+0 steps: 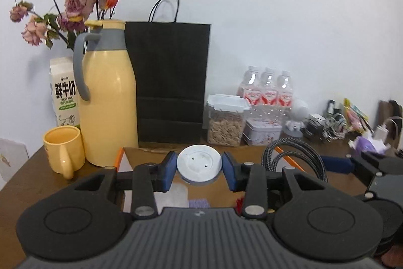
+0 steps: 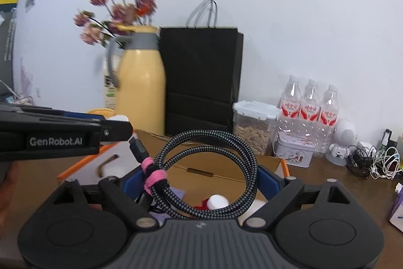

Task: Organize objects
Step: 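Carry the disc and cable into the box and open both tools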

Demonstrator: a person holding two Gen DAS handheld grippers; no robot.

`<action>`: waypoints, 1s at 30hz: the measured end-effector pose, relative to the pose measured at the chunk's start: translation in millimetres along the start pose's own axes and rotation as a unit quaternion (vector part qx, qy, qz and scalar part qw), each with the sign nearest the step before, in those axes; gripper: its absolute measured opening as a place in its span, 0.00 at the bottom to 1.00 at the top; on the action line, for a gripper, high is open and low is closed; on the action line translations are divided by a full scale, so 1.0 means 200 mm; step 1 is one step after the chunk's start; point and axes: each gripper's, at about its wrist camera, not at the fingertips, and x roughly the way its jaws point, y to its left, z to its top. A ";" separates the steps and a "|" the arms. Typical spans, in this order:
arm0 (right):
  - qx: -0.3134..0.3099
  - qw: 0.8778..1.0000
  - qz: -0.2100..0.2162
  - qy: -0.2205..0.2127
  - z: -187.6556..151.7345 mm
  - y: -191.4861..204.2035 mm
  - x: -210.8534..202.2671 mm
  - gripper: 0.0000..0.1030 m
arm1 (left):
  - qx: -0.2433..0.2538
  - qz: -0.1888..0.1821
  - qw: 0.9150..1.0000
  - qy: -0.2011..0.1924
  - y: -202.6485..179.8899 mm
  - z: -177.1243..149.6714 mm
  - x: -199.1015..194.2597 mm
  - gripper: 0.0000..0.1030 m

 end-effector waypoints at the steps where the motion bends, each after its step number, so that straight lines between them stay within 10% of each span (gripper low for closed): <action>1: 0.005 1.000 -0.003 0.003 0.01 -0.02 0.04 0.88 | -0.007 0.003 1.000 0.005 0.00 0.01 0.04 0.39; 14: 0.048 0.998 -0.011 0.046 -0.06 -0.16 0.32 0.88 | 0.019 0.028 0.999 0.028 -0.02 -0.05 0.29 0.41; 19: 0.058 0.997 -0.011 0.055 -0.08 -0.17 0.31 1.00 | 0.021 0.049 0.999 0.000 -0.03 -0.05 0.24 1.00; 30: 0.066 0.996 -0.020 0.055 -0.08 -0.19 0.29 1.00 | 0.018 0.053 0.998 -0.008 -0.02 -0.03 0.21 1.00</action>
